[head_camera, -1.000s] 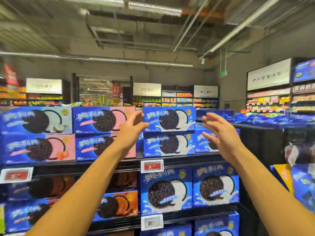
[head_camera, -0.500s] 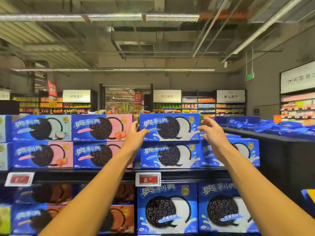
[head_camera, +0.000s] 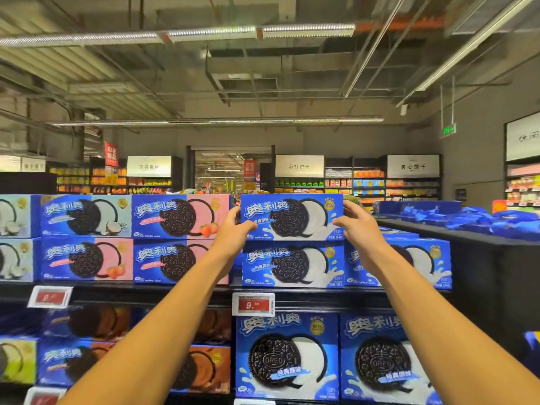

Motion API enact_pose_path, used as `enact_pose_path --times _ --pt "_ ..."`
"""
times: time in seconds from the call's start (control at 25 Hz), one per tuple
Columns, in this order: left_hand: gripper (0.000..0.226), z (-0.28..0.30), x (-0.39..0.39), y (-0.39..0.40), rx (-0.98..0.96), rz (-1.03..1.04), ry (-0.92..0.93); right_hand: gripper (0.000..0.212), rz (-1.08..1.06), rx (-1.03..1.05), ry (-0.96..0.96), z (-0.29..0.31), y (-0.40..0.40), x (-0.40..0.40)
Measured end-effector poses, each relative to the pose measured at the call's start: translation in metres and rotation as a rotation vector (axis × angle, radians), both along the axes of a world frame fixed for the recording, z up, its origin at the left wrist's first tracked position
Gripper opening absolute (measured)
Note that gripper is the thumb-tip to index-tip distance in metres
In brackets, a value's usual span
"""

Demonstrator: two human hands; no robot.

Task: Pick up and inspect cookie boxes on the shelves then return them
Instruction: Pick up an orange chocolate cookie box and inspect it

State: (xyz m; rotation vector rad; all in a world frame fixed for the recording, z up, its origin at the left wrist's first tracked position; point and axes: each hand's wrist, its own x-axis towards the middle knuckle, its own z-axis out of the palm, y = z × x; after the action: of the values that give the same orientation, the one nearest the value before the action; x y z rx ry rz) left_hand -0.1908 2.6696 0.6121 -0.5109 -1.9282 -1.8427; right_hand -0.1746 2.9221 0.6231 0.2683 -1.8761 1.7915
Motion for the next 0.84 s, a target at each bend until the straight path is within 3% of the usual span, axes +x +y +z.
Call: enact_pose_path --times 0.64,0.84 --pt "0.028 0.03 -0.009 0.029 -0.074 -0.065 0.076 0.031 -0.077 0.084 0.075 0.022 0.03 0.002" --pt "0.046 0.043 -0.009 0.087 -0.169 -0.123 0.042 0.026 -0.178 0.063 0.058 0.032 0.085 0.013"
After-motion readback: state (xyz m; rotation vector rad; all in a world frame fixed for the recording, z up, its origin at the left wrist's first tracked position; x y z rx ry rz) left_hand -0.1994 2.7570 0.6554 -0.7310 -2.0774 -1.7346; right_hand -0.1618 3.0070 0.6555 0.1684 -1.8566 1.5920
